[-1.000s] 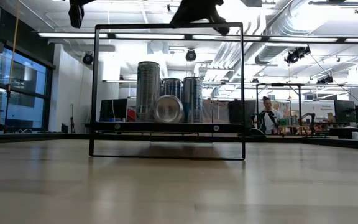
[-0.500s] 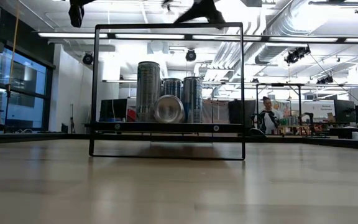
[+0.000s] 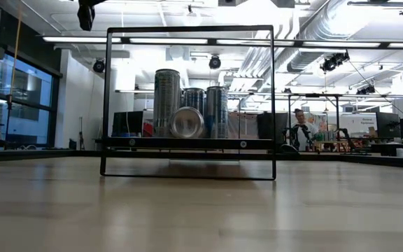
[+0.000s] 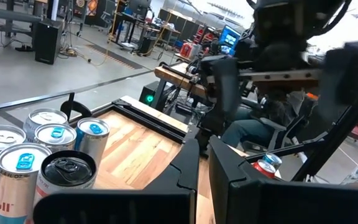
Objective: Place canned beverage on shelf
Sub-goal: Put the white pink soda can on the shelf aligned with the other white pink soda can
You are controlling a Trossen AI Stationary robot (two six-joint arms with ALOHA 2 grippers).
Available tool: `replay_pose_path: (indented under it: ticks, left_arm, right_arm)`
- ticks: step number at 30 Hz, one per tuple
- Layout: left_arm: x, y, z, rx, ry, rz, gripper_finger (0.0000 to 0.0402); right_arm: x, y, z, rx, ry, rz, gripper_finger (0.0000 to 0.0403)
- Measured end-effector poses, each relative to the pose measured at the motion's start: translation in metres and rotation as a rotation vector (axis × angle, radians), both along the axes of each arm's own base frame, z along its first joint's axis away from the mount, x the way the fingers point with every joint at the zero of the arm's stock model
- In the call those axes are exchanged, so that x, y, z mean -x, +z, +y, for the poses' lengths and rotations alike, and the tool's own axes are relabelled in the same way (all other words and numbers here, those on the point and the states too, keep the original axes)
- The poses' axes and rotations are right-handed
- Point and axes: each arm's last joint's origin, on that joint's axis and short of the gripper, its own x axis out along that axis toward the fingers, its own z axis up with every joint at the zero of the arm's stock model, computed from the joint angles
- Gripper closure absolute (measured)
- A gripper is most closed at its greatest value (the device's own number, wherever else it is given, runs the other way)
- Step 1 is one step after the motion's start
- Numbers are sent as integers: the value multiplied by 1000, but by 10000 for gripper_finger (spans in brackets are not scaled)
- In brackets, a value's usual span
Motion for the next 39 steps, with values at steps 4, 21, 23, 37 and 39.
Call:
replay_pose_path:
  ticks: [4, 21, 23, 37, 39]
  left_arm:
    - [0, 0, 0, 0, 0, 0, 402]
    - [0, 0, 0, -34, -4, 10, 401]
    - [0, -1, 0, -30, -18, 13, 401]
    - [0, -1, -1, -25, -26, 13, 401]
    - [0, 1, -1, -22, -34, -3, 402]
  right_arm:
    - [0, -14, -18, -254, -211, 105, 66]
    - [-62, -121, -50, -215, -519, 803, 66]
    - [-66, -132, -55, -239, -527, 828, 66]
    - [-74, -164, -69, -273, -607, 851, 66]
    - [-73, -169, -69, -278, -611, 869, 66]
